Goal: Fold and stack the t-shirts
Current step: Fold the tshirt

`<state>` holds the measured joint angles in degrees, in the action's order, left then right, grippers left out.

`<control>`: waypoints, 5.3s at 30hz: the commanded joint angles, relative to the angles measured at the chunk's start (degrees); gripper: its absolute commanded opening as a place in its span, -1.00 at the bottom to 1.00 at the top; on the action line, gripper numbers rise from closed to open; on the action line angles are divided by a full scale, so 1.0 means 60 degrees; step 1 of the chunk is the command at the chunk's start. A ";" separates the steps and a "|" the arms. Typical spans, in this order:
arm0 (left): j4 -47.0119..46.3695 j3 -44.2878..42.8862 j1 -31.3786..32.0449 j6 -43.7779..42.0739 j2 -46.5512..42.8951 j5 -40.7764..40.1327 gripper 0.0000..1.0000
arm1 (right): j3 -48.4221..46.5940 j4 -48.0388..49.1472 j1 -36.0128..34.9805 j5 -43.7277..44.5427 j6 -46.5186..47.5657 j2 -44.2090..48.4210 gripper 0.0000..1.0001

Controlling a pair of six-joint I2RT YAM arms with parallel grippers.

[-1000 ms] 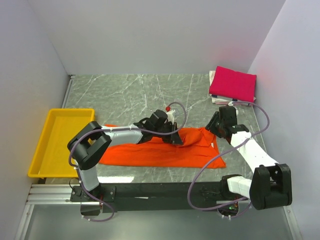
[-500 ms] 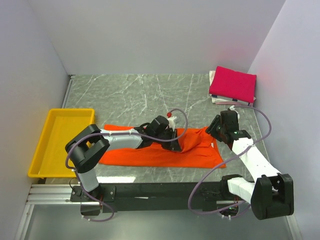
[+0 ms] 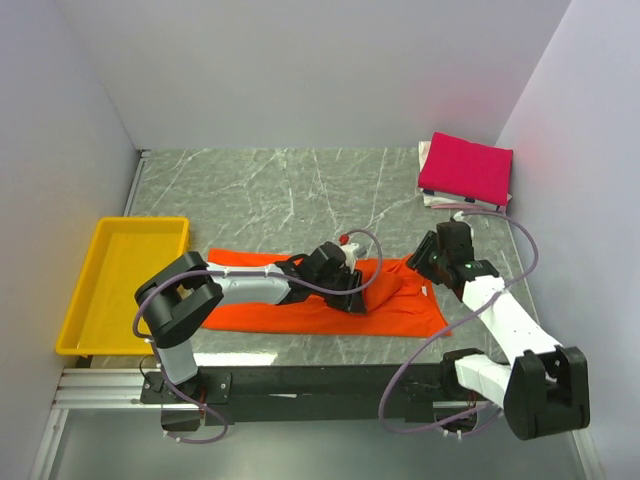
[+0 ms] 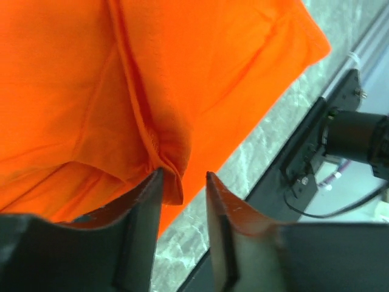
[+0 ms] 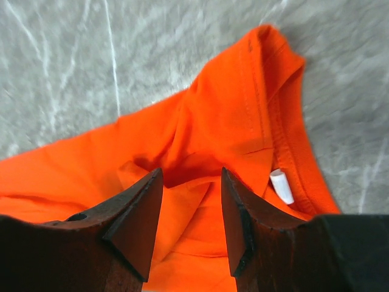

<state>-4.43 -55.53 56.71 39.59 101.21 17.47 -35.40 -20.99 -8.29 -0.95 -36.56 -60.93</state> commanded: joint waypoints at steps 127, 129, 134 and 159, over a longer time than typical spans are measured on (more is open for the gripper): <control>0.6611 -0.0370 -0.5275 0.4475 -0.2117 -0.5768 -0.20 | -0.0297 0.1287 -0.1534 0.1228 -0.1759 -0.2003 0.06; 0.6787 -0.0238 -0.5597 0.4519 -0.2161 -0.5900 -0.19 | -0.0268 0.1331 -0.1065 0.0966 -0.1686 -0.2382 0.07; 0.6540 0.0741 -0.6198 0.4593 -0.2497 -0.5711 -0.17 | 0.0127 0.1696 -0.0347 0.0540 -0.1627 -0.2721 0.08; 0.6216 0.1403 -0.7181 0.4108 -0.3481 -0.5109 -0.21 | -0.0983 0.0349 -0.3196 0.1257 -0.1406 -0.0699 0.08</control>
<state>31.57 -45.47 13.69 62.85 79.40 -11.97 -37.74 -18.17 -21.43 3.77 -43.29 -64.03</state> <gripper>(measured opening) 0.397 0.543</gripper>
